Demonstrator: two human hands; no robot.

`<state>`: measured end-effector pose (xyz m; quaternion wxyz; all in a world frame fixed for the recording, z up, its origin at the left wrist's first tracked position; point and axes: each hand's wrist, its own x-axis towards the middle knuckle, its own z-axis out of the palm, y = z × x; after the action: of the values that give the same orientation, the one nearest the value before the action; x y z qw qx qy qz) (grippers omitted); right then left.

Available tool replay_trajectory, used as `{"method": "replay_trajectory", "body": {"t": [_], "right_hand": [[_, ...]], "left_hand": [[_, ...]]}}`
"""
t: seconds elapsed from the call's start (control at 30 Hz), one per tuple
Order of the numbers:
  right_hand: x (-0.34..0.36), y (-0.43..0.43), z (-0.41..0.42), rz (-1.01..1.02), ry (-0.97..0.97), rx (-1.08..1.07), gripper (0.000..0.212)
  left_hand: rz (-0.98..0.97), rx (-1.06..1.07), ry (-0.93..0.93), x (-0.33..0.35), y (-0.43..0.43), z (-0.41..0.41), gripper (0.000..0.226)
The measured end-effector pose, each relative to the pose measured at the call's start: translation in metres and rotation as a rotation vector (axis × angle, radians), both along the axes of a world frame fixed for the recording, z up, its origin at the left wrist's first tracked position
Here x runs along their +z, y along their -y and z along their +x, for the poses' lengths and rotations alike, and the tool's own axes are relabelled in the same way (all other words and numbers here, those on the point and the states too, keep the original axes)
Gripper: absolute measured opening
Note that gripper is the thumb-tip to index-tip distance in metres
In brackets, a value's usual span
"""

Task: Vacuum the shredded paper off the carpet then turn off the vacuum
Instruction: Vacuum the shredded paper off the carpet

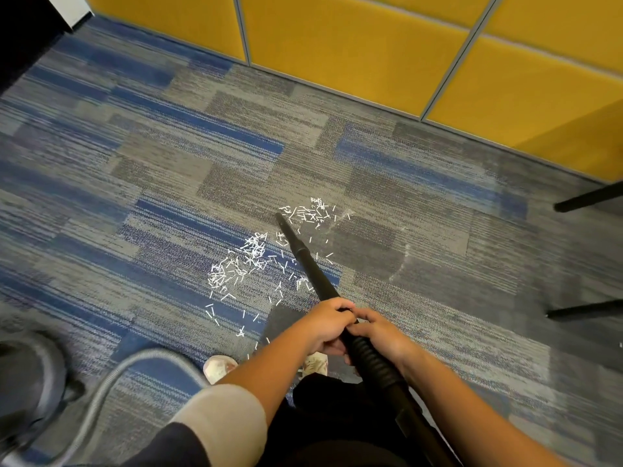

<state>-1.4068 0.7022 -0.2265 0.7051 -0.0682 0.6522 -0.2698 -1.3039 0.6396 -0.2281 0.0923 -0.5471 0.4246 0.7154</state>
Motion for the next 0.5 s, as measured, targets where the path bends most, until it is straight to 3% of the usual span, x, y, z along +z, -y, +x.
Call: {"method": "replay_trajectory", "body": {"t": [0.5], "right_hand": [[0.001, -0.007, 0.009, -0.012, -0.041, 0.038, 0.030]], "left_hand": [[0.016, 0.018, 0.005, 0.005, -0.006, 0.011, 0.020]]}}
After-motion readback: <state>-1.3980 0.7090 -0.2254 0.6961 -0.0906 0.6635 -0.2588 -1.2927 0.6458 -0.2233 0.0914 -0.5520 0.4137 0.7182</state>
